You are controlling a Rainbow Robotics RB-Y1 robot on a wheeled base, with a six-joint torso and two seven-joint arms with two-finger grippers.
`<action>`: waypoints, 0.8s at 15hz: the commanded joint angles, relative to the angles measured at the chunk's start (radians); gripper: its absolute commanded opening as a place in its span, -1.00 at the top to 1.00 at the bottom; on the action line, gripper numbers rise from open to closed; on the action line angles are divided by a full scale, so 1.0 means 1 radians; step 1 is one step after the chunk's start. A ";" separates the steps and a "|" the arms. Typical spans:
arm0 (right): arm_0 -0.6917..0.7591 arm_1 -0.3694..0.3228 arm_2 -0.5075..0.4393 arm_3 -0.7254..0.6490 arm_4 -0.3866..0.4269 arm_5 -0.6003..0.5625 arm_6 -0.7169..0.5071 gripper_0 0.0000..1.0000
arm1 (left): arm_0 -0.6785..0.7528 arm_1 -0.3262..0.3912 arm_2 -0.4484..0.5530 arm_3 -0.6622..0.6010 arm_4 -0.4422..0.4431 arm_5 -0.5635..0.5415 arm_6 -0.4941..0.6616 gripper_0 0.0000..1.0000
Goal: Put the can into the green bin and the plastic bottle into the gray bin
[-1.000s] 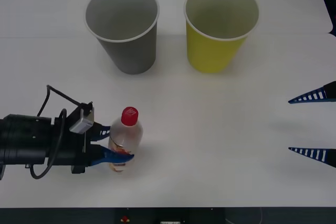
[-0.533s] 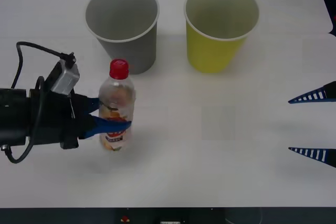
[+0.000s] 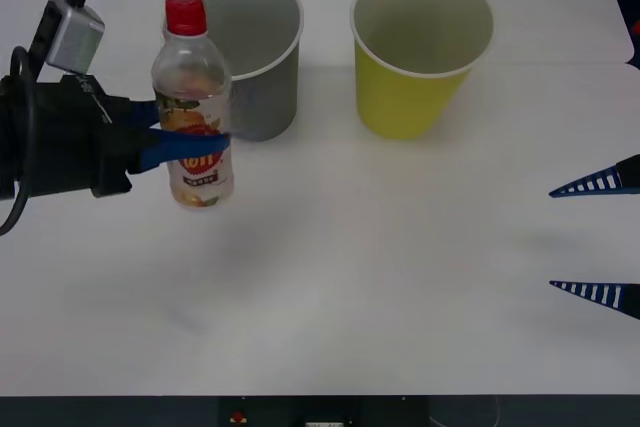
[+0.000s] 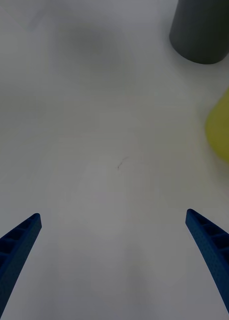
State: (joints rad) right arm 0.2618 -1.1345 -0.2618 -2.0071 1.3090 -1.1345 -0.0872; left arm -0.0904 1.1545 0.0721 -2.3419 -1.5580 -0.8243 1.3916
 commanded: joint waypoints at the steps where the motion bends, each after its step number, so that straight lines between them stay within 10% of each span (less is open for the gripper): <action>1: 0.000 0.000 0.000 0.000 0.000 0.000 0.000 -1.00 | -0.141 -0.009 0.031 0.102 0.004 -0.167 0.001 1.00; 12: 0.000 0.000 0.000 0.000 0.000 0.000 0.000 -1.00 | -0.597 -0.076 -0.094 0.513 -0.030 -0.375 0.000 1.00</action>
State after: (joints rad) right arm 0.2618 -1.1345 -0.2618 -2.0071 1.3090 -1.1345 -0.0873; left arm -0.6592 1.0827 0.0001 -1.8601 -1.5831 -1.1998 1.3917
